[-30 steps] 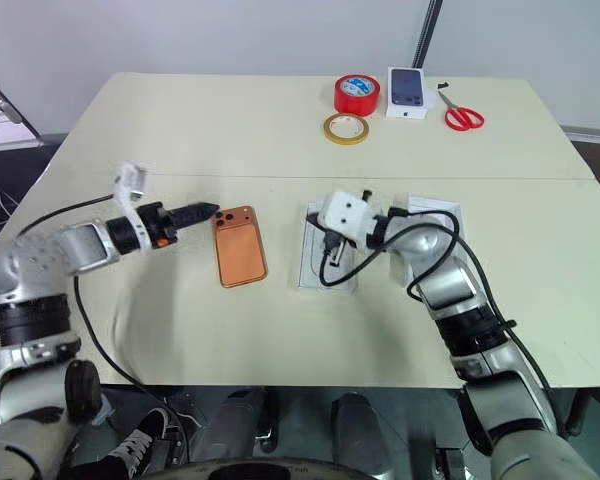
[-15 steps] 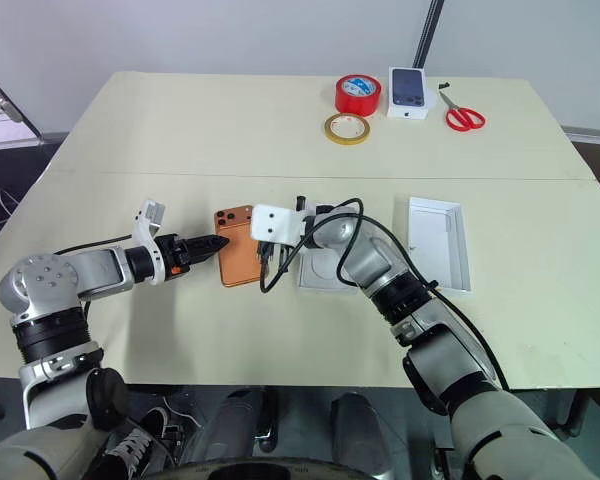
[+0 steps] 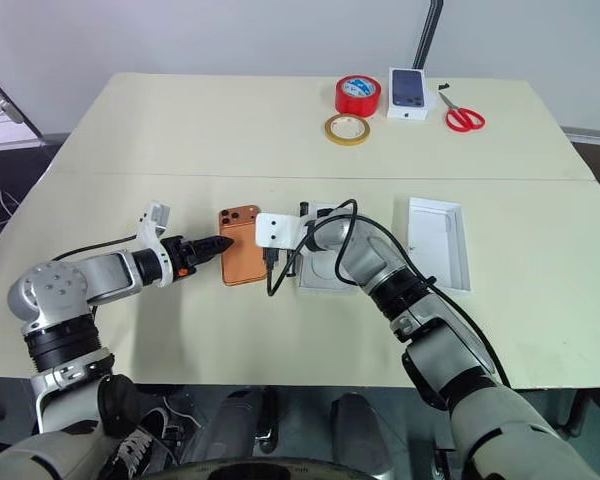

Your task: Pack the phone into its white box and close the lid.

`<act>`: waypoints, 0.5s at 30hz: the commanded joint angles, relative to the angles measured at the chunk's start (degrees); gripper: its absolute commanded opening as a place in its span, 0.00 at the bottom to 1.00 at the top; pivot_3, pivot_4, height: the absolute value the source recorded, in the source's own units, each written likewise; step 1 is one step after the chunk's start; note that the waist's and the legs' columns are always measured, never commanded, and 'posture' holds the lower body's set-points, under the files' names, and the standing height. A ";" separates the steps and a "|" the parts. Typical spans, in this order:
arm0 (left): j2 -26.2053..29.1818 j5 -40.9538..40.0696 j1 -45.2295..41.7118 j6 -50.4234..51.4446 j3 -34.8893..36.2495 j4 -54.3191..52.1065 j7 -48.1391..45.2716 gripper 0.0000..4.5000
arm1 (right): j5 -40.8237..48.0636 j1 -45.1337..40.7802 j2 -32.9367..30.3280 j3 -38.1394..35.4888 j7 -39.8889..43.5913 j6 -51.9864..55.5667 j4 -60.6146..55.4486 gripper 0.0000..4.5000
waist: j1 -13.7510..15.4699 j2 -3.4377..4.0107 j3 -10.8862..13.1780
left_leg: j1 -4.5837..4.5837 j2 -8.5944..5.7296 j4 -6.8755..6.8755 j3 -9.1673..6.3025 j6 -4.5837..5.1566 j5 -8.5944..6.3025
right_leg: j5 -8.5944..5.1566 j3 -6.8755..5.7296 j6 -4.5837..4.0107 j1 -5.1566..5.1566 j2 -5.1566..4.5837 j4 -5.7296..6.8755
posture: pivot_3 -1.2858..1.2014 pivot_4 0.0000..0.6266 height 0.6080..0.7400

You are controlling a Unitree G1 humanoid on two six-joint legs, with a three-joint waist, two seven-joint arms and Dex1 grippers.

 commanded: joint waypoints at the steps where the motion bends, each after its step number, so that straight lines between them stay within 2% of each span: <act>1: -0.53 0.83 -0.06 1.26 -1.70 1.20 0.43 0.61 | -0.32 0.77 0.72 0.62 1.25 0.33 -2.37 0.01 | -0.12 0.01 -0.01 | 0.00 -0.01 0.00 0.00 0.00 0.00 | 0.00 0.00 0.00 0.00 0.00 0.00 | 0.52 0.24 0.91; 8: -0.97 1.91 -0.64 -0.12 -4.37 2.88 -0.43 0.61 | -0.43 1.95 1.10 0.64 1.96 1.16 -3.80 0.01 | -0.07 0.02 -0.04 | 0.03 -0.01 -0.02 0.00 -0.01 0.00 | 0.00 0.00 0.00 0.02 -0.01 0.00 | 0.52 0.24 0.91; 15: -5.23 1.81 -4.34 3.09 -2.46 4.44 0.86 0.61 | -0.72 2.21 1.33 -0.23 1.75 1.60 -4.03 0.01 | -0.15 0.01 -0.05 | 0.03 -0.06 -0.01 -0.03 0.00 0.00 | 0.00 -0.05 0.00 0.05 -0.06 -0.01 | 0.52 0.24 0.91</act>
